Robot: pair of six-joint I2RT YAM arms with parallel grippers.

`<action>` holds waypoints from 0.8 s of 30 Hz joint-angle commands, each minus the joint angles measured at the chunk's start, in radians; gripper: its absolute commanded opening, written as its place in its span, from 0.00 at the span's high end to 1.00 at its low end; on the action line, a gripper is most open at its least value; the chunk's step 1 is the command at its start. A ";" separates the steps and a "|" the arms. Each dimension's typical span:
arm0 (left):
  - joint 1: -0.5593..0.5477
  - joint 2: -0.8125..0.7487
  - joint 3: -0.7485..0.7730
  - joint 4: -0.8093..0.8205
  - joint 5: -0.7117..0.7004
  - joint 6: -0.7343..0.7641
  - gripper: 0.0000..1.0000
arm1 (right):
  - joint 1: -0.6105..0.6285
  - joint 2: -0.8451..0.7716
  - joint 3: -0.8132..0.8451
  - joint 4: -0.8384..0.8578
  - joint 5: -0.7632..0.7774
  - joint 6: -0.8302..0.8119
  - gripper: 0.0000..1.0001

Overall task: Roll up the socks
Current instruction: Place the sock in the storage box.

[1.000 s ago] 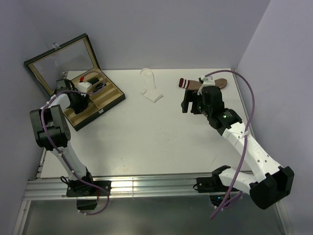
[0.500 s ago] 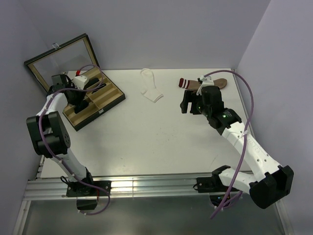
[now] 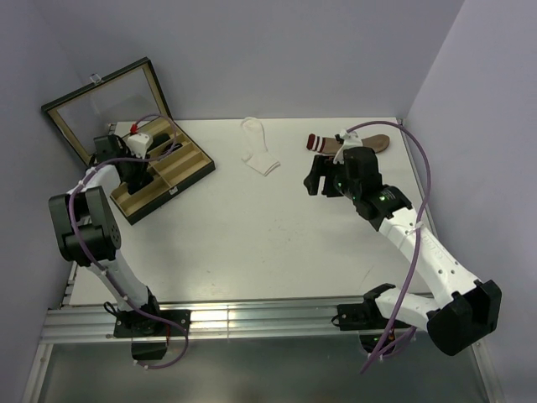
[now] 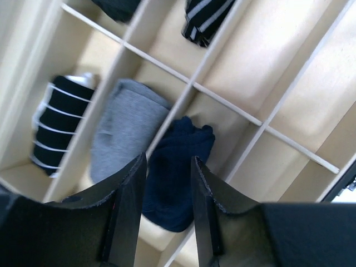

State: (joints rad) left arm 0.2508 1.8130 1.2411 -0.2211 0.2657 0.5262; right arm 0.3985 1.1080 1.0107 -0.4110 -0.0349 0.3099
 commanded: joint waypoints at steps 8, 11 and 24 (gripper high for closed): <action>-0.010 0.051 -0.055 0.080 0.015 -0.069 0.58 | -0.007 0.006 -0.055 0.093 -0.079 0.034 0.21; -0.010 -0.006 -0.065 0.109 0.014 -0.107 0.56 | -0.007 0.012 -0.061 0.118 -0.106 0.032 0.21; -0.012 -0.436 -0.235 0.431 -0.141 -0.816 0.48 | 0.002 0.294 0.123 0.236 -0.140 0.014 0.22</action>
State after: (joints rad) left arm 0.2428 1.4933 1.0828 0.0444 0.2001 0.0780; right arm 0.3985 1.3323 1.0504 -0.2699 -0.1432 0.3244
